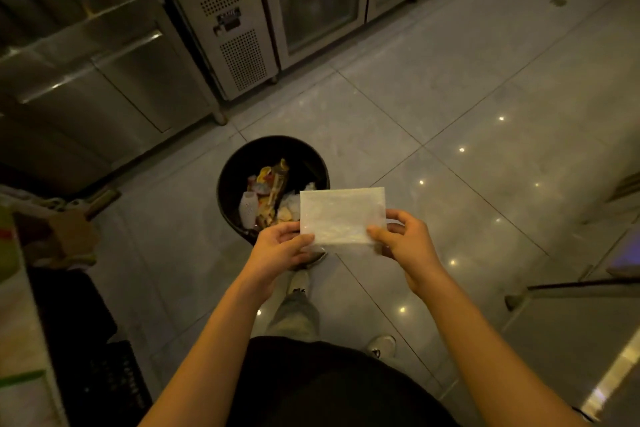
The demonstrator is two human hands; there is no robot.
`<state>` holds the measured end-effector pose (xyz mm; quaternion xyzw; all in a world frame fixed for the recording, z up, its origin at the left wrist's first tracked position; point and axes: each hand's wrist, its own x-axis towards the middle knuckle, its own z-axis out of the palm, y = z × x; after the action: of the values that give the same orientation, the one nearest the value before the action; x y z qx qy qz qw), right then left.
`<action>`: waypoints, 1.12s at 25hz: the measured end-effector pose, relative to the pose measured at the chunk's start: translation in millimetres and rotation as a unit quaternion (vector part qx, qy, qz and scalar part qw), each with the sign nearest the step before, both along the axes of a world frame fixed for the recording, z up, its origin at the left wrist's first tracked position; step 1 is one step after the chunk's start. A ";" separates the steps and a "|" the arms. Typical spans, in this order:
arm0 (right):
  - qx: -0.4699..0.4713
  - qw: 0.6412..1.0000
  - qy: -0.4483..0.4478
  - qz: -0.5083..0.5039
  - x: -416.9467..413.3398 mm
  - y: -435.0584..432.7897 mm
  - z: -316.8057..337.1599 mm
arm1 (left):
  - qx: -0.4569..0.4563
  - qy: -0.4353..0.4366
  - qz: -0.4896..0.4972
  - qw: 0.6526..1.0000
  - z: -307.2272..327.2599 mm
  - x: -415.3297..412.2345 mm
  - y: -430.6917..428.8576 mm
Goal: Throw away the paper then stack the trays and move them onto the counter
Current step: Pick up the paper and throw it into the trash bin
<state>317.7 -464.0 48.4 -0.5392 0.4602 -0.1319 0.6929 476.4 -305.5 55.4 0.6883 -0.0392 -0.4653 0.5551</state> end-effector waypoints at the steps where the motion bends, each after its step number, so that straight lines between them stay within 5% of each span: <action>1: -0.007 1.000 0.011 -0.008 18.2 0.7 -3.8 | 0.006 0.007 -0.001 1.000 -6.9 16.5 0.5; 14: -0.087 0.956 0.239 0.146 228.6 23.6 -68.9 | 0.154 -0.149 0.009 0.977 -88.3 191.9 21.7; 28: -0.094 0.948 0.250 0.175 269.0 10.5 -71.4 | 0.117 -0.185 -0.023 0.976 -90.9 218.4 10.9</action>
<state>586.7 -453.5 -23.0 -0.6895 0.5023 0.0884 0.5143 694.8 -294.6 -35.4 0.8214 -0.1018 -0.3440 0.4435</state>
